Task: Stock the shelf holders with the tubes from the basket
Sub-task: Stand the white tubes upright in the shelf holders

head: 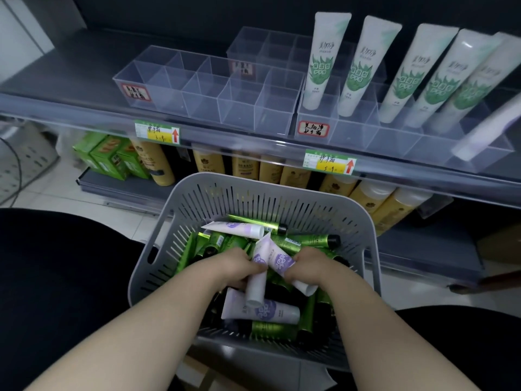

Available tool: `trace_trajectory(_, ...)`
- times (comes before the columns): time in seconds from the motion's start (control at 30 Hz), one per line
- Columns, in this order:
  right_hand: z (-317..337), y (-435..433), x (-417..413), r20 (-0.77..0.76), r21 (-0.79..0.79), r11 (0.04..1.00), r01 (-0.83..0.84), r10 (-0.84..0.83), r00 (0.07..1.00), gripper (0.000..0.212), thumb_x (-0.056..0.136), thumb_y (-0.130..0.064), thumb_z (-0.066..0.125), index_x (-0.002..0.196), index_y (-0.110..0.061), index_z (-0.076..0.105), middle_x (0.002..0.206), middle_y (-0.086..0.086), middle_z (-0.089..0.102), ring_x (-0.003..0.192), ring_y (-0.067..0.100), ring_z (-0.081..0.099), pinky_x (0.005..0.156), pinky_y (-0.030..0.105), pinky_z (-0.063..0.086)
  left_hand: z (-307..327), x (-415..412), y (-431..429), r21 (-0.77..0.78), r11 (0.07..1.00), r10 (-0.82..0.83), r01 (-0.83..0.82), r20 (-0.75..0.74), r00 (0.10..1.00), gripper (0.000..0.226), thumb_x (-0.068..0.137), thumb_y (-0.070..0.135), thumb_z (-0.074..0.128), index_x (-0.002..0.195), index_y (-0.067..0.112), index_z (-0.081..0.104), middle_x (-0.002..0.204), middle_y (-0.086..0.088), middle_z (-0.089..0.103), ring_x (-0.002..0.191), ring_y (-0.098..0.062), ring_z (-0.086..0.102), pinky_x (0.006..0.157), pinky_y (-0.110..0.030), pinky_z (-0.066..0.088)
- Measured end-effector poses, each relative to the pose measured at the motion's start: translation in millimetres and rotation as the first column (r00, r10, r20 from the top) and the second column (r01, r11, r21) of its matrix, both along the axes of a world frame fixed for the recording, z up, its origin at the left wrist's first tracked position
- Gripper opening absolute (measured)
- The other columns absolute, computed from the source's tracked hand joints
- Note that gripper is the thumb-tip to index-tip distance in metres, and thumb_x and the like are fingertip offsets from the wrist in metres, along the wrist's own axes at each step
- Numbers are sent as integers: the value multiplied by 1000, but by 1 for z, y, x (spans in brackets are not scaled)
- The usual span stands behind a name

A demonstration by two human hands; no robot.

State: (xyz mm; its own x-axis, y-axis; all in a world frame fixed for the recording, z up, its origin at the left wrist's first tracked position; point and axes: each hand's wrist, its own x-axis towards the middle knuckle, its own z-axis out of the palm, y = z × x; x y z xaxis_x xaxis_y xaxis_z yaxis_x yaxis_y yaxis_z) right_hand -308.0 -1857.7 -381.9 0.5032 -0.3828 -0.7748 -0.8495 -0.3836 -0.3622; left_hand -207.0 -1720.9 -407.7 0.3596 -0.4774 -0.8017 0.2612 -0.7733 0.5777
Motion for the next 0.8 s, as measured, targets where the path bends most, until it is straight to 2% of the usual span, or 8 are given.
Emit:
trace_trajectory(0.1, 17, -5, -8, 80, 91, 993, 71, -79, 994, 34, 74, -14, 69, 104, 1, 63, 99, 18, 65, 82, 24, 66, 61, 28, 53, 15, 0, 3, -85, 996, -11, 14, 34, 999, 30, 87, 23, 65, 105, -1, 61, 103, -15, 66, 94, -24, 65, 81, -35, 56)
trace_trajectory(0.2, 32, -8, -15, 169, 178, 975, 135, -165, 972, 30, 77, -12, 70, 104, -3, 62, 96, 12, 63, 76, 18, 61, 56, 23, 48, 29, 0, 6, -201, 979, 59, -40, 88, 994, 25, 85, 17, 67, 107, 8, 63, 94, -2, 67, 85, -12, 63, 70, -24, 53)
trace_trajectory(0.27, 37, -9, -19, 217, 218, 960, 175, -223, 950, 34, 75, -9, 71, 107, -8, 59, 101, 11, 64, 81, 20, 62, 61, 25, 50, 36, 2, 10, -255, 961, 138, -103, 123, 983, 29, 83, 15, 70, 109, 9, 62, 85, 3, 65, 77, -8, 61, 61, -18, 49)
trace_trajectory(0.4, 42, -7, -26, 289, 316, 917, 244, -338, 895, 50, 72, 6, 69, 115, -10, 49, 110, 13, 61, 95, 28, 62, 81, 40, 53, 44, 3, 21, -346, 914, 268, -213, 117, 956, 38, 74, 6, 76, 108, 9, 58, 92, -4, 66, 83, -16, 64, 70, -28, 53)
trace_trajectory(0.47, 47, -2, -27, 351, 368, 900, 234, -368, 861, 55, 74, 11, 64, 119, -13, 45, 110, 12, 60, 96, 27, 61, 84, 41, 52, 49, 0, 25, -392, 889, 306, -237, 124, 944, 39, 72, 2, 77, 102, 13, 54, 98, -7, 64, 85, -17, 64, 68, -29, 53)
trace_trajectory(0.53, 52, 3, -28, 427, 383, 905, 186, -352, 833, 58, 76, 11, 59, 123, -19, 43, 111, 8, 59, 101, 25, 59, 87, 41, 50, 56, -4, 27, -437, 872, 314, -222, 149, 938, 47, 71, 0, 77, 106, 15, 50, 103, -7, 64, 88, -16, 64, 67, -25, 52)
trace_trajectory(0.67, 66, 7, -26, 519, 445, 885, 135, -377, 767, 48, 81, 9, 54, 117, -21, 48, 110, 6, 60, 99, 21, 58, 89, 37, 48, 71, -10, 26, -529, 837, 299, -141, 225, 927, 61, 67, -1, 79, 117, 17, 48, 104, -4, 64, 86, -13, 65, 73, -26, 53)
trace_trajectory(0.8, 88, 1, -25, 580, 559, 810, 177, -534, 615, 22, 88, -6, 59, 106, -19, 57, 97, 4, 65, 87, 18, 62, 84, 37, 53, 93, -14, 16, -596, 793, 335, -125, 255, 907, 53, 69, 4, 79, 112, 17, 52, 100, -4, 67, 94, -17, 65, 82, -34, 54)
